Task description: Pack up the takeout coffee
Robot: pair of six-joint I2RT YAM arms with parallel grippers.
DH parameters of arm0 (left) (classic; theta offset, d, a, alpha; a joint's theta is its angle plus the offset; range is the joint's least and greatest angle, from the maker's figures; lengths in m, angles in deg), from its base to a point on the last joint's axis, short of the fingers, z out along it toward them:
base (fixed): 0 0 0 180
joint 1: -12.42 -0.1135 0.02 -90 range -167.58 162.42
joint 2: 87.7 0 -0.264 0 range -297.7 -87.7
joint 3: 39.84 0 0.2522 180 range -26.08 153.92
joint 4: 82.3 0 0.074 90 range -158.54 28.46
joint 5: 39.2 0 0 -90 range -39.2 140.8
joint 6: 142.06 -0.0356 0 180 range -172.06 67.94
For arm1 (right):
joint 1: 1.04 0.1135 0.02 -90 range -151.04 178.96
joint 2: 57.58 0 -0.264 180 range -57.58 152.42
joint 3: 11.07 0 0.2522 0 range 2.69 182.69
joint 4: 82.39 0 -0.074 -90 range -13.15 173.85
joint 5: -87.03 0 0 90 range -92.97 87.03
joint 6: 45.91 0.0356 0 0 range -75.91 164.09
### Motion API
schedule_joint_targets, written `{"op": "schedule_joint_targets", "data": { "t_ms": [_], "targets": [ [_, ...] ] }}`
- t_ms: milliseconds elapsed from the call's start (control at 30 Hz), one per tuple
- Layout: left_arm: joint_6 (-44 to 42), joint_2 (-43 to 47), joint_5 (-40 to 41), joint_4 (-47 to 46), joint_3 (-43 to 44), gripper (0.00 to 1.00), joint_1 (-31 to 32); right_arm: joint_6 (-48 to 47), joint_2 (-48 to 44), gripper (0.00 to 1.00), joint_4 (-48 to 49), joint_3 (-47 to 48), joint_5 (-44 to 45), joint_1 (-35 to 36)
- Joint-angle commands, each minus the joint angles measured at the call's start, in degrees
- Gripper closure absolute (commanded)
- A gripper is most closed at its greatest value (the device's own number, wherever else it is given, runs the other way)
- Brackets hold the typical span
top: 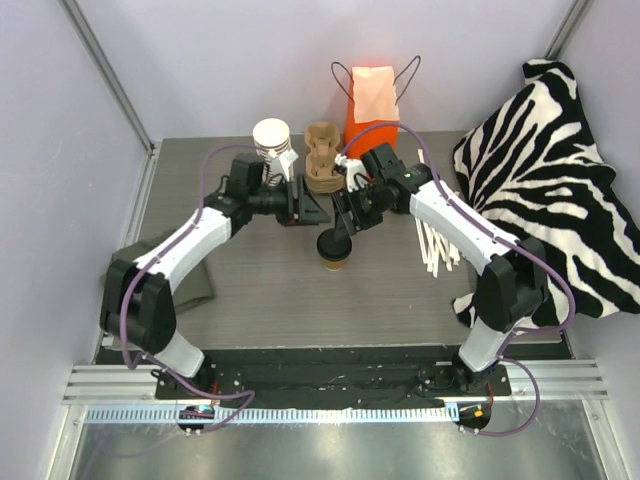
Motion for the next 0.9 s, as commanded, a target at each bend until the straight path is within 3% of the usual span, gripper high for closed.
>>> {"op": "schedule_joint_targets", "data": {
  "t_ms": [0, 300, 500, 867],
  "targets": [
    [-9.9, 5.6, -1.4, 11.0, 2.9, 0.39, -4.0, -4.7, -1.8, 0.29, -1.5, -0.7, 2.8, -0.3],
    [-9.8, 13.2, -4.5, 8.9, -2.0, 0.34, -18.3, -8.9, -0.1, 0.22, 2.1, -7.0, 5.5, 0.5],
    [-7.0, 15.2, -6.8, 5.9, -3.8, 0.34, -26.2, -10.0, 4.7, 0.22, 4.0, -4.5, 6.1, 3.3],
    [-0.9, 18.4, -8.7, -0.8, -7.1, 0.35, -31.2, -6.4, 15.2, 0.25, 8.7, 5.2, 7.6, 7.4]
  ]
}}
